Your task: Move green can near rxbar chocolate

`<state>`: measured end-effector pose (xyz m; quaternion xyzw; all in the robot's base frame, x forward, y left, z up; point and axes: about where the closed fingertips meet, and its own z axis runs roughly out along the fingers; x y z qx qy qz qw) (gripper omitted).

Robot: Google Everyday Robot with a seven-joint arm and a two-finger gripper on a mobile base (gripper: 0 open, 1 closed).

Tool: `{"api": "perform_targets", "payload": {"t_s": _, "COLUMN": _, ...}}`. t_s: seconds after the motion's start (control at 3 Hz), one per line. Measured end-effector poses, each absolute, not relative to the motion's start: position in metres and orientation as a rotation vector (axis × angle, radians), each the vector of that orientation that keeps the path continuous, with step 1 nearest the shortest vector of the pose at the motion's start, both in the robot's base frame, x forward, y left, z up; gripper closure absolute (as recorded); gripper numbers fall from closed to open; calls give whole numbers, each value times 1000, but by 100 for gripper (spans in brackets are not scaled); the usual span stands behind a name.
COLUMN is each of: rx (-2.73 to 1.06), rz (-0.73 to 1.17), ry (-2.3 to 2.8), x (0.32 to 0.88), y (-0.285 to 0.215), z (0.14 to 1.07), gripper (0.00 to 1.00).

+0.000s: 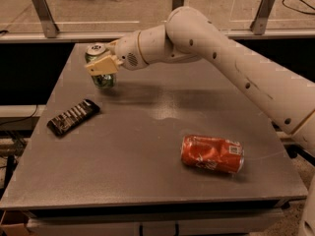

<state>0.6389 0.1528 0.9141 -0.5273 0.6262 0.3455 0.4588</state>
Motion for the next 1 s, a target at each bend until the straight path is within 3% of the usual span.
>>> {"api": "perform_targets", "payload": {"t_s": 0.33, "rx": -1289, "rz": 903, "ry": 1553, "x": 625, "y": 161, "z": 906, "gripper": 83}}
{"api": "perform_targets", "payload": {"t_s": 1.0, "rx": -1272, "rz": 977, "ry": 1563, "x": 603, "y": 172, "z": 898, "gripper": 36}}
